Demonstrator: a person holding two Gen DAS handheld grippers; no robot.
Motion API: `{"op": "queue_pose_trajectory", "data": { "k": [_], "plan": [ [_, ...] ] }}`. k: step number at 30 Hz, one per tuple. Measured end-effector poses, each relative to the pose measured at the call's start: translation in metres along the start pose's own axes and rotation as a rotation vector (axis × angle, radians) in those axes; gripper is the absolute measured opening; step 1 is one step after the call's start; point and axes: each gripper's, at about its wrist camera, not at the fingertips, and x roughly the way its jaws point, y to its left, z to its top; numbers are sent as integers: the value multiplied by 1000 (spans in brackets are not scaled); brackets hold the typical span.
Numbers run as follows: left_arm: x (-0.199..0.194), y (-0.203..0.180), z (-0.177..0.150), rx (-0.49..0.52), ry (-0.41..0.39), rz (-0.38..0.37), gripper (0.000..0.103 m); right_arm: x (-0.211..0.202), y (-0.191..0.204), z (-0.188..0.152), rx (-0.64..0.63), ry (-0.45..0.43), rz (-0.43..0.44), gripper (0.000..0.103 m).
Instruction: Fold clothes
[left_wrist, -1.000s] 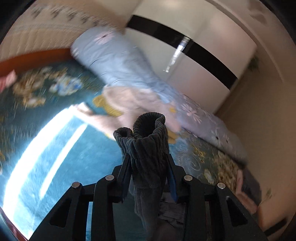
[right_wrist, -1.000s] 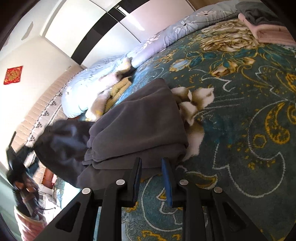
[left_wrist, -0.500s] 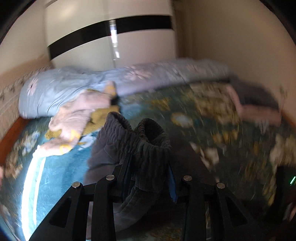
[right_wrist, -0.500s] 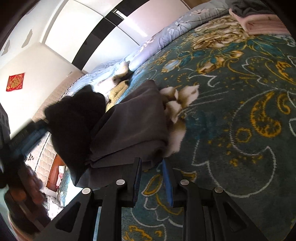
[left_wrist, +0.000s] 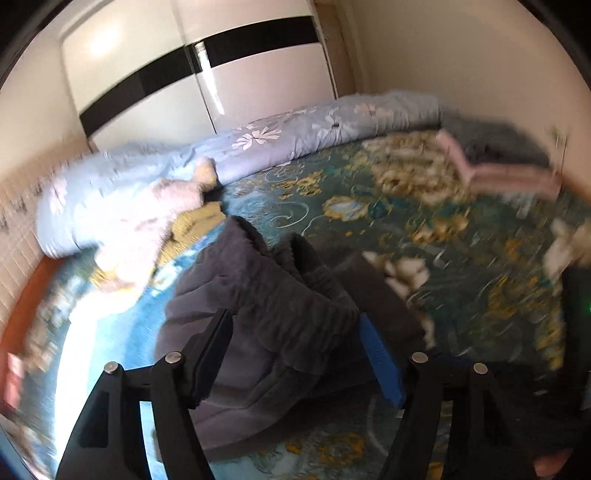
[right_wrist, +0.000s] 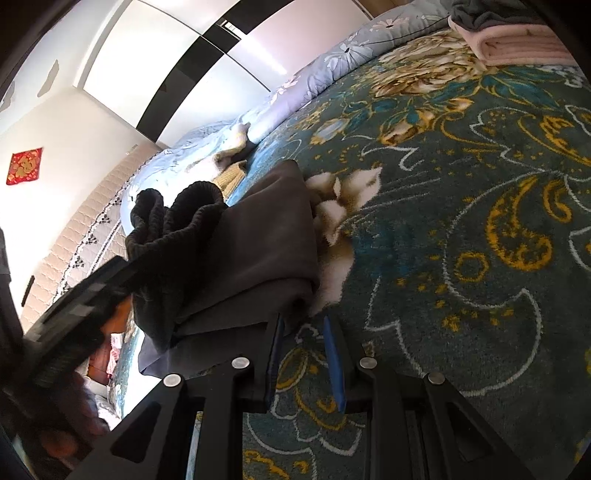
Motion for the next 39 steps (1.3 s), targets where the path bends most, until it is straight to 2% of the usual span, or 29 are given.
{"op": "queue_pose_trajectory", "data": {
  "k": [3, 6, 7, 9, 11, 12, 13, 15, 17, 20, 22, 24, 26, 28, 31, 32, 34, 39],
  "plan": [
    [-12, 35, -2, -131, -31, -93, 72, -2, 3, 0, -3, 1, -13, 26],
    [-20, 83, -13, -275, -85, -73, 80, -7, 8, -1, -10, -6, -16, 26],
    [-20, 100, -18, -329, -94, -58, 86, -10, 9, -1, -14, -10, -14, 26],
    [-14, 139, -35, -474, -59, -31, 87, -12, 17, 1, -22, -12, 4, 27],
    [-5, 166, -53, -584, -6, -21, 87, -12, 26, 3, -36, -11, 30, 33],
    [0, 177, -62, -629, 21, -18, 87, -13, 33, 4, -52, -12, 47, 42],
    [3, 185, -70, -665, 39, -22, 87, -13, 42, 6, -74, -15, 72, 58],
    [5, 196, -85, -711, 38, -54, 87, -12, 57, 11, -92, -21, 128, 71],
    [6, 204, -96, -765, 26, -110, 87, -9, 72, 19, -102, -19, 180, 77],
    [7, 216, -111, -845, 8, -195, 87, 2, 90, 36, -120, -22, 157, 80],
    [10, 220, -120, -866, 18, -228, 87, 6, 95, 50, -130, -24, 128, 80],
    [14, 222, -125, -857, 42, -217, 87, 5, 99, 66, -124, -37, 80, 80],
    [19, 222, -125, -850, 58, -213, 87, 0, 106, 76, -141, -58, 82, 80],
    [23, 222, -126, -843, 77, -214, 87, 0, 118, 86, -187, -34, 116, 80],
    [28, 218, -129, -834, 97, -226, 87, 21, 131, 91, -238, 73, 157, 80],
    [29, 217, -130, -831, 101, -232, 87, 33, 133, 93, -240, 114, 136, 80],
    [30, 216, -132, -829, 109, -231, 87, 50, 133, 95, -234, 154, 92, 80],
    [34, 220, -137, -837, 135, -225, 87, 87, 134, 102, -202, 235, 102, 71]
  ]
}}
